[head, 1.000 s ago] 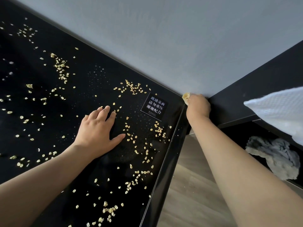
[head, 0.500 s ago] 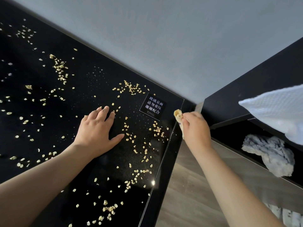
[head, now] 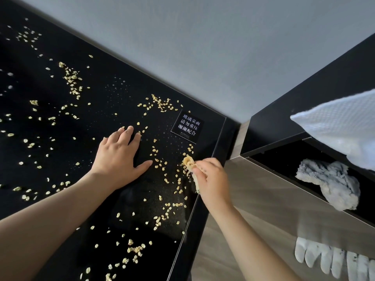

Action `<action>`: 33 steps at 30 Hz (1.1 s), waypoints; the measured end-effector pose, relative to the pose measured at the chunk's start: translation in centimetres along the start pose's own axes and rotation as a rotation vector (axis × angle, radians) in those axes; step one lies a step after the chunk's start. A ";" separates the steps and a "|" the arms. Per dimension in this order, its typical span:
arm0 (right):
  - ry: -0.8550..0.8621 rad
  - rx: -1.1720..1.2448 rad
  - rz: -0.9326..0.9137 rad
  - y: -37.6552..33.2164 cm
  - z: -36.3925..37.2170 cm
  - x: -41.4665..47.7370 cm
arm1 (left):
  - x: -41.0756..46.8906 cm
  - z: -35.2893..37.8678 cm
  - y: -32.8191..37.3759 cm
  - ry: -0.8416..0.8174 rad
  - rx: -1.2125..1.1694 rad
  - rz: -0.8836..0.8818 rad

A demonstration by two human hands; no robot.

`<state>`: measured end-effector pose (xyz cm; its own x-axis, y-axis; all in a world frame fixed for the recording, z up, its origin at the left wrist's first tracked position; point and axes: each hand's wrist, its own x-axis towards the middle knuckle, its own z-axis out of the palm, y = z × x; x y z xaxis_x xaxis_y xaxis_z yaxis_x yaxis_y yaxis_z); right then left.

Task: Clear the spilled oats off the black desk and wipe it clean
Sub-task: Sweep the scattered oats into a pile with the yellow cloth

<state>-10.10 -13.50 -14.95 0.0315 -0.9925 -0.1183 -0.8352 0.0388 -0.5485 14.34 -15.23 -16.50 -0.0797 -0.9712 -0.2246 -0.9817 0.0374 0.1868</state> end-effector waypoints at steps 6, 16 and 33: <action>0.278 -0.234 -0.063 -0.2 -4.6 5.5 | -0.5 -0.2 0.0 -0.018 -0.019 -0.039; 0.192 -0.450 0.170 2.4 -0.7 7.0 | -0.4 0.0 0.5 -0.030 -0.002 -0.040; 0.231 -0.212 0.078 3.7 -1.2 1.8 | -0.2 -0.3 0.3 -0.026 -0.048 -0.040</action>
<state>-13.77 -15.26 -16.20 -0.1424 -0.9885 0.0516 -0.9267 0.1148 -0.3578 14.11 -15.13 -16.07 -0.0455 -0.9653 -0.2571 -0.9747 -0.0134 0.2230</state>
